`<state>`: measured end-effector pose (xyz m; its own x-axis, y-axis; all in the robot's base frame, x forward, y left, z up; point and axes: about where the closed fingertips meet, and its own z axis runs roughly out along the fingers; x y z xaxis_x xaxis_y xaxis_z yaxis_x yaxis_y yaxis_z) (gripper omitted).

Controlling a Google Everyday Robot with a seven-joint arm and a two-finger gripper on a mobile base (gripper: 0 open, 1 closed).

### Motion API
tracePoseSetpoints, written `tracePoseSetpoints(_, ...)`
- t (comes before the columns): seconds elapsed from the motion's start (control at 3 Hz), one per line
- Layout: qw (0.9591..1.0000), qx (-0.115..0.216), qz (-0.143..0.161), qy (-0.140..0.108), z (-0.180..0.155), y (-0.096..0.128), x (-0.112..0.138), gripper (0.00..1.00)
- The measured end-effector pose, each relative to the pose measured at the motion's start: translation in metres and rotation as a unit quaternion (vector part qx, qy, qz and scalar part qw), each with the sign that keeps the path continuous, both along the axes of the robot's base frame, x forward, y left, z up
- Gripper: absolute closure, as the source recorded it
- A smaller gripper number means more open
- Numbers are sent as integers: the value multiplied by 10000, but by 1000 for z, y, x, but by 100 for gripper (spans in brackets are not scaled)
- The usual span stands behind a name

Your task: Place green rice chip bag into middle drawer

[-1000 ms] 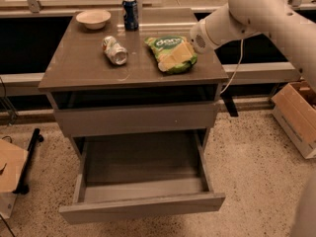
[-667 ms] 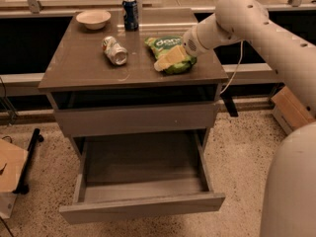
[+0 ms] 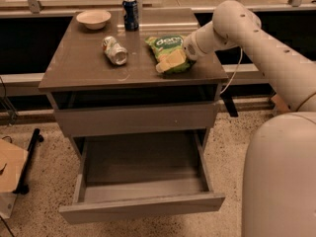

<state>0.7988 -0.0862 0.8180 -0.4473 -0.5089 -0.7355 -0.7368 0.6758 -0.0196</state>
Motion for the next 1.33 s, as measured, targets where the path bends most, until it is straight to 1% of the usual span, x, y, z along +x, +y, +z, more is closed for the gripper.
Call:
tracePoseSetpoints(0.33,10000,-18,-41,-10,-2,-6,0,41)
tracePoseSetpoints(1.0,10000,-21,-41,-13,-1,-6,0,88)
tracePoseSetpoints(1.33,10000,-27,-38,-25,0,-7,-1,100)
